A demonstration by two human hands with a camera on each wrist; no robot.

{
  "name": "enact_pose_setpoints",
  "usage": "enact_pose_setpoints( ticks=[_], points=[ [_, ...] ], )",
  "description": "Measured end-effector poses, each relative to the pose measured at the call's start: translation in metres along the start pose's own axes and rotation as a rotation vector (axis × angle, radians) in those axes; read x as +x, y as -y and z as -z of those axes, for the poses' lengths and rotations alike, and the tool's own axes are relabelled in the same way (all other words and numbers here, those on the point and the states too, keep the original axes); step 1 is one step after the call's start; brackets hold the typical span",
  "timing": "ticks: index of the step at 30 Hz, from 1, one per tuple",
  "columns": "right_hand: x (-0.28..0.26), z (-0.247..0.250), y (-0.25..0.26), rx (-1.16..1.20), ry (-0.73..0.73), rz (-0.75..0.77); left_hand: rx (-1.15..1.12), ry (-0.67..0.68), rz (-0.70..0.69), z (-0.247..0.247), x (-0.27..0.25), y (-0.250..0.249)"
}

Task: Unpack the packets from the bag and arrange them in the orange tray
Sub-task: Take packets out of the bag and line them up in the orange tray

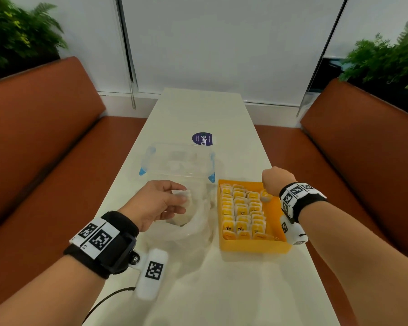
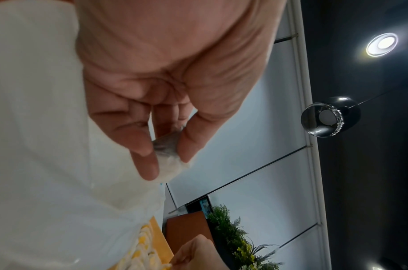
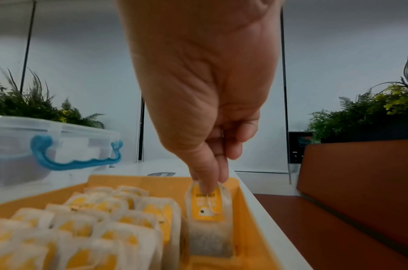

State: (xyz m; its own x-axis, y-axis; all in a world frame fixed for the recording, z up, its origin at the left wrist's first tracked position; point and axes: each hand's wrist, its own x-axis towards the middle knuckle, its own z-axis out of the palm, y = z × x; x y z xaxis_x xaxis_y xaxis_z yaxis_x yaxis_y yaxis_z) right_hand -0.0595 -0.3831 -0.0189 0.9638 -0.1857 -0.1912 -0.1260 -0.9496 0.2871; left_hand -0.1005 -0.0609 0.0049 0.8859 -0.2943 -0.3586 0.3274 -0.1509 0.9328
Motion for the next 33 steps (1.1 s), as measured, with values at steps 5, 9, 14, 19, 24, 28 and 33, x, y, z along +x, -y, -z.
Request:
enact_pose_setpoints(
  ticks=[5,9,14,19,24,28,33],
  points=[
    [0.006,-0.008,-0.001,-0.035,-0.022,0.003,0.015,-0.005,-0.025,-0.005,0.002,-0.001],
    [0.009,-0.01,-0.001,-0.061,-0.035,0.015,0.014,-0.012,-0.015,-0.008,0.005,-0.002],
    [0.012,-0.011,-0.001,-0.058,-0.025,0.011,0.03,-0.014,-0.01,-0.009,0.007,-0.003],
    [0.015,-0.011,0.0,-0.051,-0.006,0.012,0.024,-0.016,-0.004,-0.01,0.008,-0.003],
    [0.013,-0.008,-0.002,-0.058,-0.012,0.009,0.019,-0.012,-0.01,-0.011,0.008,-0.003],
    [0.012,-0.004,-0.002,-0.031,-0.016,-0.003,0.012,-0.005,-0.012,-0.012,0.008,-0.004],
    [0.005,0.021,0.003,0.095,-0.109,0.023,0.039,-0.005,-0.027,-0.01,0.009,-0.006]
  ],
)
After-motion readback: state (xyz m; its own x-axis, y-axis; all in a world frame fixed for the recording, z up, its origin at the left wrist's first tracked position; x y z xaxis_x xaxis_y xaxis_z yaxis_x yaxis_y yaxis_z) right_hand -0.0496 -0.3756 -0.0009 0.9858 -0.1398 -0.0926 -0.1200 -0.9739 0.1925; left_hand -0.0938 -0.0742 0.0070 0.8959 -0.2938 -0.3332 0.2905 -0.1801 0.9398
